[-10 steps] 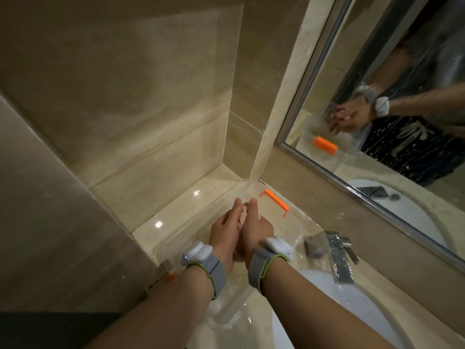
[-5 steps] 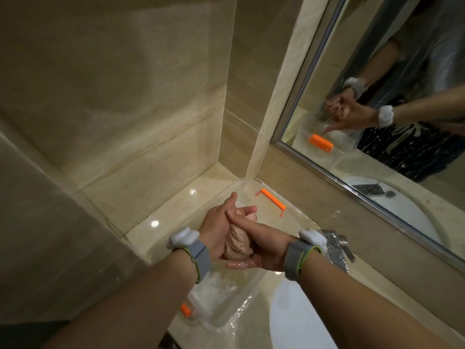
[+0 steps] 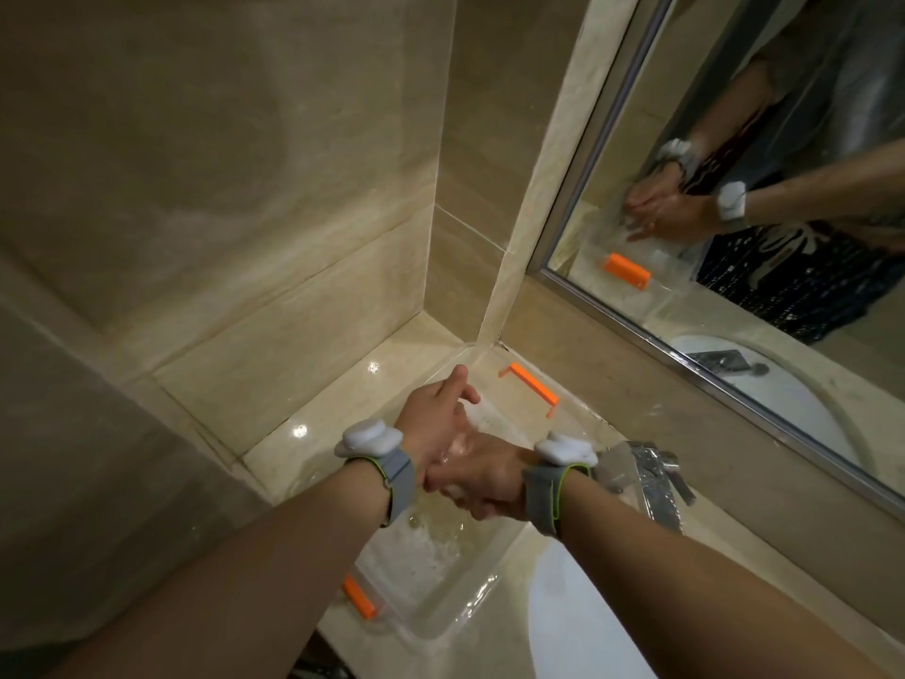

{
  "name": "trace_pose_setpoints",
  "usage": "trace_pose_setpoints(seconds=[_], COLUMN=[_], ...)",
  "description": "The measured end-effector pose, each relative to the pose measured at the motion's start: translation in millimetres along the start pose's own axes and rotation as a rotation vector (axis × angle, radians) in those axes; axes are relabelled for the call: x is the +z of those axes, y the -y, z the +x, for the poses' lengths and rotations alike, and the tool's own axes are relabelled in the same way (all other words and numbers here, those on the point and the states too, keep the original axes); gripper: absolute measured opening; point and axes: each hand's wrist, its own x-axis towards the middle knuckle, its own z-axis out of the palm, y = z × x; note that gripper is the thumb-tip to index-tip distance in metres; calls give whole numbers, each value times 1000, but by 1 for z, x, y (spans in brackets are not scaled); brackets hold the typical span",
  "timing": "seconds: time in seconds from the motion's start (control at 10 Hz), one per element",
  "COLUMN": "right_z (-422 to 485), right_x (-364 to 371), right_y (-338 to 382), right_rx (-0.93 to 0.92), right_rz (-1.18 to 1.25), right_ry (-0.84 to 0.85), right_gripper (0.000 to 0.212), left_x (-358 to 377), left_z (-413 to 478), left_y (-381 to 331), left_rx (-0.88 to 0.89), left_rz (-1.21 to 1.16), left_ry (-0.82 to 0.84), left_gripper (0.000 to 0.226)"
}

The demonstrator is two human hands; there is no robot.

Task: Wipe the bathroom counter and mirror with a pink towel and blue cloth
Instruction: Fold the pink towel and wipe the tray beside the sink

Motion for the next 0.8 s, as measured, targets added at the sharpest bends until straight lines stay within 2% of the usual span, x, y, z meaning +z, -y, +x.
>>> trace_pose_setpoints(seconds=[0.1, 0.2, 0.3, 0.4, 0.5, 0.6, 0.7, 0.8], right_z=[7, 15, 13, 1, -18, -25, -21, -18], right_x=[7, 12, 13, 8, -7, -18, -18, -20], right_y=[0, -2, 7, 10, 15, 20, 21, 19], right_rx=[-57, -105, 34, 126, 107, 70, 26, 58], right_rz=[-317, -532, -402, -104, 1, 161, 323, 405], right_ry=[-178, -319, -346, -267, -189, -67, 65, 187], right_gripper=[21, 22, 23, 42, 44, 38, 19, 17], left_x=[2, 3, 1, -1, -7, -17, -16, -9], left_z=[5, 9, 13, 12, 2, -8, -13, -9], left_y=[4, 5, 5, 6, -2, -9, -17, -23], left_rx=[17, 10, -9, -58, -122, -121, -137, -151], left_rz=[12, 55, 69, -116, -415, -487, -433, -414], left_ry=[-73, -163, -172, -96, 86, 253, 415, 500], left_gripper=[52, 56, 52, 41, 28, 43, 61, 55])
